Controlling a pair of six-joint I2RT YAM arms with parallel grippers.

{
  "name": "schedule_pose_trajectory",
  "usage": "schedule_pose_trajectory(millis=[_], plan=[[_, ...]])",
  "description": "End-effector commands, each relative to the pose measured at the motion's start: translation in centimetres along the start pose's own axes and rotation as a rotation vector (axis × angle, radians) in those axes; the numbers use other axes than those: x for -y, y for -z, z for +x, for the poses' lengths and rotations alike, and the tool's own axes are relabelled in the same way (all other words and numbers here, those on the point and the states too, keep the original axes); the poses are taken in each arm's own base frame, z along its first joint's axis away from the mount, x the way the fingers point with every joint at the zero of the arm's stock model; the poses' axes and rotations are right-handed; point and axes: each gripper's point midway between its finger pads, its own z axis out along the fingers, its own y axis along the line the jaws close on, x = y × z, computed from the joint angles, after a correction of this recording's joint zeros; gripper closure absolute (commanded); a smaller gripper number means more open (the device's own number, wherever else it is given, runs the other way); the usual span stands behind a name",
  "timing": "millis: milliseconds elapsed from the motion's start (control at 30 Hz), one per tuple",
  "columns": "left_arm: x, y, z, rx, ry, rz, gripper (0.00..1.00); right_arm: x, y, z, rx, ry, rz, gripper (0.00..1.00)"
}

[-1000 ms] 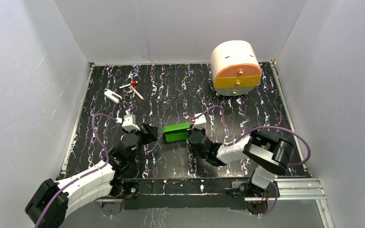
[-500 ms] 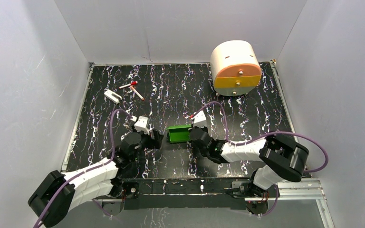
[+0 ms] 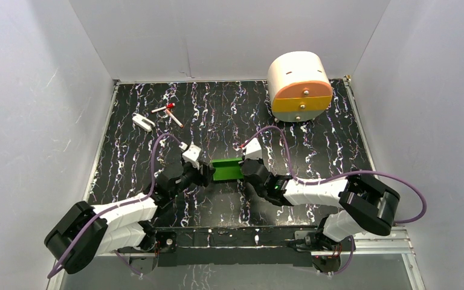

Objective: Fold the paper box

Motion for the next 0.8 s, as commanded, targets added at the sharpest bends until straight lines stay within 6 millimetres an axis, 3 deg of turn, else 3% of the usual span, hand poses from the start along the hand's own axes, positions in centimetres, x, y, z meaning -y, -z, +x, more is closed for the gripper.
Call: schedule_pose_trajectory(millis=[0,333,533,767], plan=[[0.5,-1.4,-3.5,0.086,-0.036,0.022,0.47,-0.7,0.2,-3.1,0.059,-0.051,-0.021,1.00],[1.0,-3.3,-4.2,0.064,0.128,0.004,0.79,-1.4,-0.1,-3.3,0.068,-0.096,-0.047,1.00],[1.1,-3.9,-4.3,0.065,0.322,-0.047,0.82,-2.3,-0.8,-2.8,0.057,-0.137,-0.059,1.00],[1.4,-4.4,-3.2,0.051,0.365,-0.100,0.85,-3.0,-1.5,-1.6,0.044,-0.196,-0.073,1.00]])
